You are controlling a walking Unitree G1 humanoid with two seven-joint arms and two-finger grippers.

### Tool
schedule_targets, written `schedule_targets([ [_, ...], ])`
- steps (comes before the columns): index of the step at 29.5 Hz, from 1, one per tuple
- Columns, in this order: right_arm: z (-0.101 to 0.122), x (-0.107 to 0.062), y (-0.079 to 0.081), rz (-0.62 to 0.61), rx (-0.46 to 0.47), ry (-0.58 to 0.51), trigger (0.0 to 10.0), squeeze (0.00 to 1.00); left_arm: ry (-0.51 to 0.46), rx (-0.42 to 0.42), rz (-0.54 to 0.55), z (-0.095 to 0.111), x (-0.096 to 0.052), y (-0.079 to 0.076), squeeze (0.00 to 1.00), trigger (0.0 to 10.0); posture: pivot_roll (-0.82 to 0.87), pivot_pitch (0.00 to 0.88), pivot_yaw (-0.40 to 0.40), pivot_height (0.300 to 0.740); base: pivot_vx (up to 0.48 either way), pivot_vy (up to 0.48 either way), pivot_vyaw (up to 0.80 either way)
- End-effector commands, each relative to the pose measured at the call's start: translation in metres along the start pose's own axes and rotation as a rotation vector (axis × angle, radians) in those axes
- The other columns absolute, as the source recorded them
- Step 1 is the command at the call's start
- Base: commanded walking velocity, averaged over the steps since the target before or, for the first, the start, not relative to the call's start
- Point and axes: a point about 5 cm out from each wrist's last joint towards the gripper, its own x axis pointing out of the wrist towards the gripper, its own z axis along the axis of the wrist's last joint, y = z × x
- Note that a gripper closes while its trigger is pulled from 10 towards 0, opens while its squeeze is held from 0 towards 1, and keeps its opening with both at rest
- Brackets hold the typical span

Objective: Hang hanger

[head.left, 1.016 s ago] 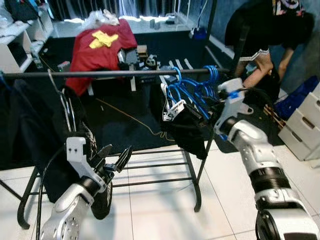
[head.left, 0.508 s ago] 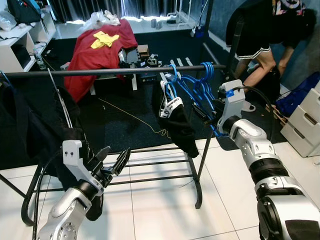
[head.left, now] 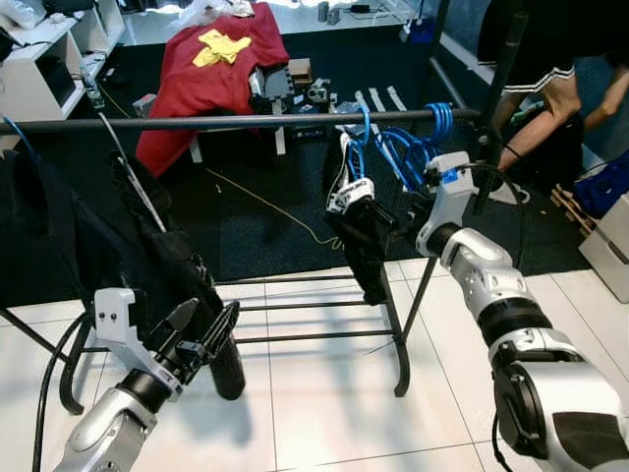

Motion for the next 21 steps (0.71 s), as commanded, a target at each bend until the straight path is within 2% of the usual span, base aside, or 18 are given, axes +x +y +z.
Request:
schedule_targets([
  [1, 0.011, 0.004, 0.002, 0.004, -0.007, -0.043, 10.0, 0.0, 0.023, -0.001, 0.01, 0.0, -0.007, 0.002, 0.0, 10.0, 0.05, 0.191, 0.037, 0.74, 0.0, 0.0, 0.0],
  [4, 0.008, 0.008, 0.007, 0.013, -0.026, -0.014, 10.0, 0.0, 0.025, -0.007, 0.006, 0.0, -0.008, 0.0, 0.0, 10.0, 0.05, 0.198, 0.035, 0.74, 0.0, 0.0, 0.0],
  [7, -0.008, 0.012, 0.016, 0.006, -0.082, 0.083, 10.0, 0.0, 0.026, -0.017, 0.0, 0.001, -0.01, -0.004, 0.0, 10.0, 0.06, 0.211, 0.027, 0.74, 0.0, 0.0, 0.0],
  [11, -0.021, 0.016, 0.024, -0.016, -0.099, 0.15, 10.0, 0.0, 0.024, -0.028, -0.003, 0.003, -0.015, -0.009, 0.0, 10.0, 0.07, 0.226, 0.017, 0.74, 0.0, 0.0, 0.0],
  [21, -0.027, 0.02, 0.029, -0.061, -0.134, 0.212, 10.0, 0.0, 0.008, -0.057, 0.002, 0.009, -0.022, -0.014, 0.0, 10.0, 0.08, 0.238, 0.003, 0.74, 0.0, 0.0, 0.0],
])
